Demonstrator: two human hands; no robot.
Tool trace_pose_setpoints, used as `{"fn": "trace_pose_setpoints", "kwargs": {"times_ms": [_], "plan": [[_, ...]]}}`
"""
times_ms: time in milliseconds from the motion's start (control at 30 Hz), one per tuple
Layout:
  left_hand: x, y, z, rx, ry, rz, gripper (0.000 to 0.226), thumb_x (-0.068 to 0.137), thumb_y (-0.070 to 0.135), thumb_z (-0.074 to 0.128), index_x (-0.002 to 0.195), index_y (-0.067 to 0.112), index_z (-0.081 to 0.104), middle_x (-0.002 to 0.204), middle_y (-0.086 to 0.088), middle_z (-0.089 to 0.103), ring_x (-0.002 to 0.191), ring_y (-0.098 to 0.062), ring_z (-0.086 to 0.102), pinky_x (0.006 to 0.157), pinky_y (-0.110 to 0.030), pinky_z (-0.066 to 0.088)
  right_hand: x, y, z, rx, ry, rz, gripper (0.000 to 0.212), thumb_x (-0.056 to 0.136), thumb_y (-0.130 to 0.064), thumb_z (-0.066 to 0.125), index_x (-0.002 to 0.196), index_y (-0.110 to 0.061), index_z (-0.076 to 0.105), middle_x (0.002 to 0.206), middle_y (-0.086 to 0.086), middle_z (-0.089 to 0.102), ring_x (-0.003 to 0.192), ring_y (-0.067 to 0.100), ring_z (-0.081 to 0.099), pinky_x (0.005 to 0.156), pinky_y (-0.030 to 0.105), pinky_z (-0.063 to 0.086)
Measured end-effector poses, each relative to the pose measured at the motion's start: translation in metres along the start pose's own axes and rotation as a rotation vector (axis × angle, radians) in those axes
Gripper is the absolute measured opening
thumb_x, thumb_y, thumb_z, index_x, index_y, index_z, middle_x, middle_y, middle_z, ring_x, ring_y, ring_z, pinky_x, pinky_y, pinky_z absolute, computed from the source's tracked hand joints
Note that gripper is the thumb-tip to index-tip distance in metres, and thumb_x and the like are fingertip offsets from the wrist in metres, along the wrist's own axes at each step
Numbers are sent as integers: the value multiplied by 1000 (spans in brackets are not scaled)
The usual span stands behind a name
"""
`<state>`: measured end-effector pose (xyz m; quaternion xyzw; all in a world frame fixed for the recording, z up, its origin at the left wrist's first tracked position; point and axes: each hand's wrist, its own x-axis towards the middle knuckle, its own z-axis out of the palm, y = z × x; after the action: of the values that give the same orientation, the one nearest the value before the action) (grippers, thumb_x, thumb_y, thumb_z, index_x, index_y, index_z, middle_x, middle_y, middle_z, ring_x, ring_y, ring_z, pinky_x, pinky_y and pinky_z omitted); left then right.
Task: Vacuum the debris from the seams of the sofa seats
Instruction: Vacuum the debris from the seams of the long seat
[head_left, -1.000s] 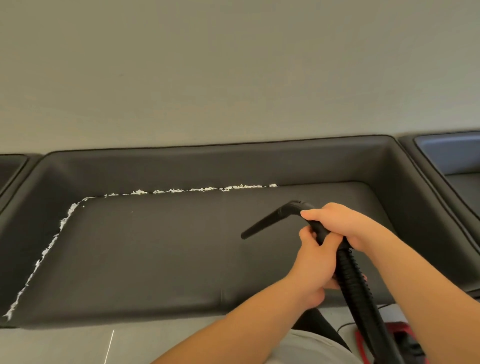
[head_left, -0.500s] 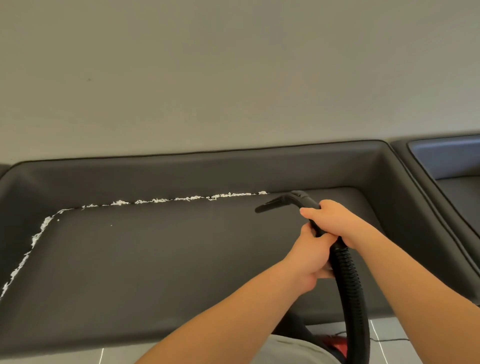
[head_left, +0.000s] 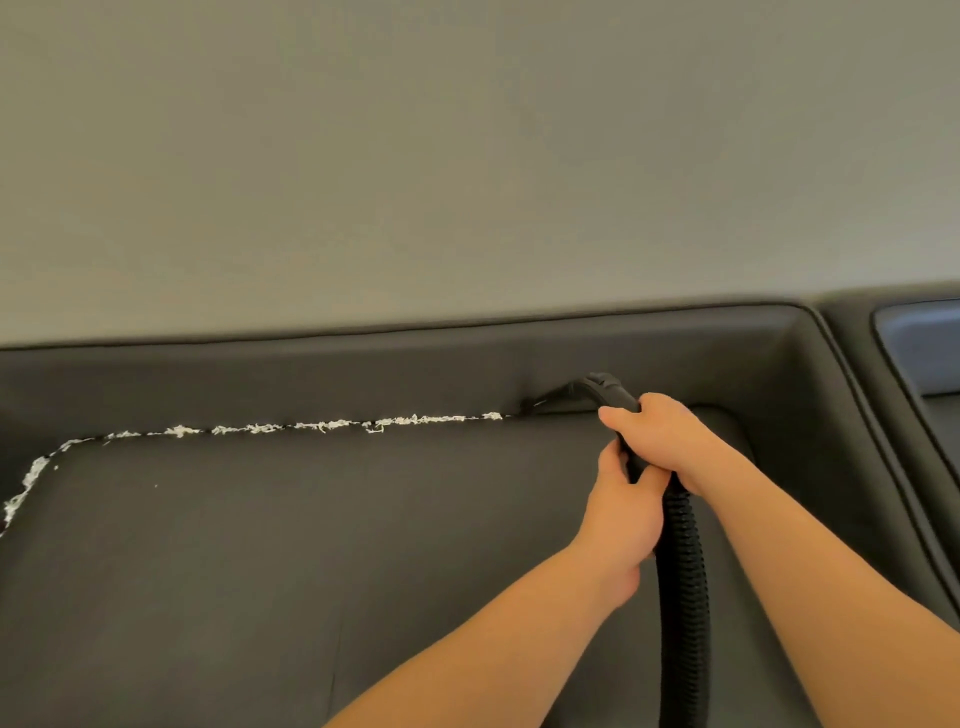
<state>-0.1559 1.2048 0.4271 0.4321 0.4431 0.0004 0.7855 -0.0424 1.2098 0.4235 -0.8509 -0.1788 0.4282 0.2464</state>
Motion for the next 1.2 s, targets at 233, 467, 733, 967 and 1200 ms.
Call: {"fn": "trace_pose_setpoints", "kwargs": {"times_ms": [233,467,733,967,1200], "plan": [[67,39,25,-90,46,-10,56,94,43,60,145,42,35,126,-1,70,101,-21,72,94,-40,58,72,-18,-43,116,-93,50,34,96,-36,61,89,-3,59,76,12,56,65,25,54,59,32,42],[101,46,24,-101,14,-99,52,104,27,49,150,40,29,112,-1,74,80,-19,69,84,-38,61,105,-10,-39,193,-45,171,43,95,-38,61,104,4,63,85,15,62,72,28,59,64,36,45],[109,32,0,-50,16,-109,54,105,27,48,151,48,28,112,2,74,81,-16,69,86,-38,60,115,-8,-9,200,24,207,38,98,-39,57,91,-2,58,83,11,56,71,25,54,60,35,40],[82,13,-14,-5,-10,-123,54,105,31,49,151,45,26,110,0,75,85,-19,67,89,-40,59,85,-2,12,47,34,177,38,99,-41,55,85,-6,54,81,8,60,72,23,57,64,36,42],[19,-5,-24,4,60,-59,44,107,34,45,146,47,28,88,32,73,87,11,69,84,-21,55,30,-12,35,-266,-40,34,38,98,-50,51,86,-15,43,88,4,59,77,22,58,62,35,40]]}}
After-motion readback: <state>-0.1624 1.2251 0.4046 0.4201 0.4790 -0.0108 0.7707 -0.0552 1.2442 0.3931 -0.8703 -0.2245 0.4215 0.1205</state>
